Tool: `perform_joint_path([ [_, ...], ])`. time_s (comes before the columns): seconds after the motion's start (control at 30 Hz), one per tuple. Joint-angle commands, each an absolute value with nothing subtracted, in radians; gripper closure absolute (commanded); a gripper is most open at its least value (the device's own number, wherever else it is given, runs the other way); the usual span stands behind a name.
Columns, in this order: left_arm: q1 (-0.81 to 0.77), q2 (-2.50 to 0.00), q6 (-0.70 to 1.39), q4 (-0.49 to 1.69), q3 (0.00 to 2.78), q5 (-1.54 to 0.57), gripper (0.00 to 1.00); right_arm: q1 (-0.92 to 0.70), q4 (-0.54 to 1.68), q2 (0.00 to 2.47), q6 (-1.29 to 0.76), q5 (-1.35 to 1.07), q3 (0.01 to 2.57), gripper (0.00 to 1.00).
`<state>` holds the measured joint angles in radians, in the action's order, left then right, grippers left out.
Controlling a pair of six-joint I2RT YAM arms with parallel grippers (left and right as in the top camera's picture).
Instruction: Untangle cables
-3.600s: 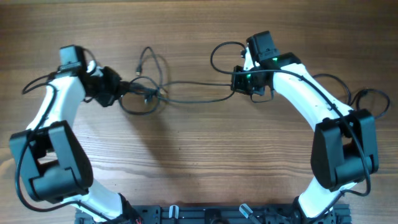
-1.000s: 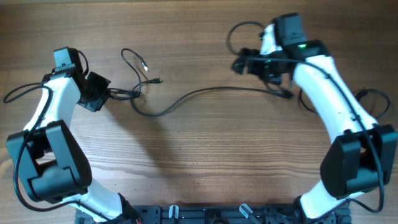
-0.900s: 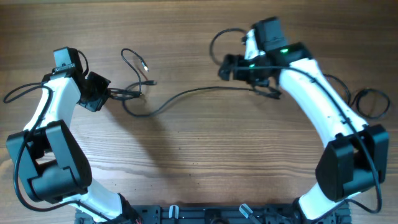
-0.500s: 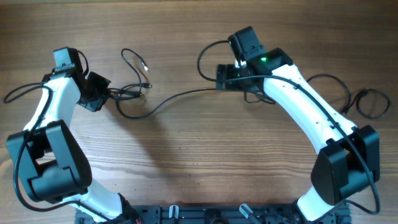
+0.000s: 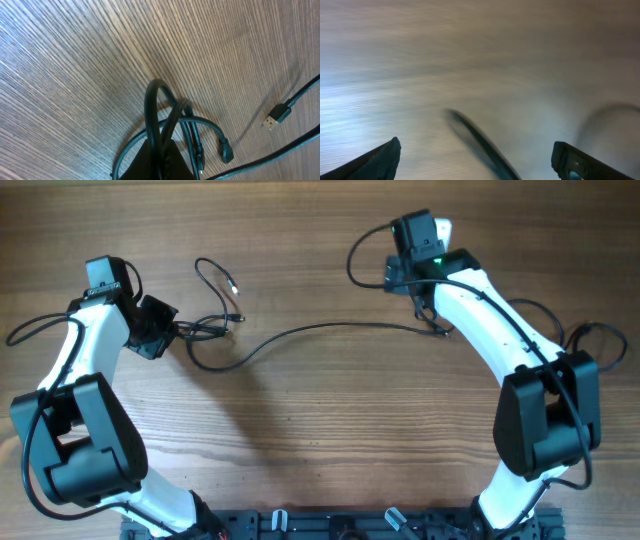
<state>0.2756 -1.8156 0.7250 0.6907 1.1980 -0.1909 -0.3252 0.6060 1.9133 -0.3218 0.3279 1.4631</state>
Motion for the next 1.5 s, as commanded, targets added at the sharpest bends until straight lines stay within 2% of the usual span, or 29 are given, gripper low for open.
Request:
perform_joint_path([
  [0.0, 0.27, -1.827, 0.741, 0.688, 1.209, -0.216, 0.96, -0.336, 0.492, 1.921, -0.19, -0.02, 1.479, 0.0],
  [0.13, 0.27, -1.827, 0.741, 0.688, 1.209, -0.216, 0.96, -0.344, 0.434, 1.922, -0.233, 0.1, 1.479, 0.0],
  [0.27, 0.27, -1.827, 0.741, 0.688, 1.209, -0.216, 0.96, -0.345, 0.521, 1.922, 0.059, -0.268, 1.479, 0.0],
  [0.43, 0.27, -1.827, 0.741, 0.685, 1.209, -0.216, 0.96, -0.345, 0.466, 1.923, 0.048, -0.223, 1.479, 0.0],
  [0.57, 0.27, -1.827, 0.741, 0.685, 1.209, -0.216, 0.96, -0.363, 0.381, 1.924, -0.045, -0.399, 1.479, 0.0],
  [0.77, 0.27, -1.827, 0.741, 0.685, 1.209, -0.216, 0.96, -0.49, 0.367, 1.927, -0.045, -0.436, 1.479, 0.02],
  [0.93, 0.27, -1.827, 0.741, 0.685, 1.209, -0.216, 0.96, -0.599, 0.344, 1.928, -0.049, -0.321, 1.479, 0.03],
  [1.03, 0.27, -1.827, 0.741, 0.685, 1.209, -0.216, 0.96, -0.657, 0.333, 1.929, -0.155, -0.261, 1.479, 0.05],
  [1.23, 0.27, -1.827, 0.741, 0.685, 1.209, -0.216, 0.96, -0.735, 0.364, 1.929, -0.587, -0.259, 1.479, 0.07],
  [1.47, 0.27, -1.827, 0.742, 0.685, 1.209, -0.217, 0.93, -0.843, 0.395, 1.936, -0.851, -0.217, 1.477, 0.1],
])
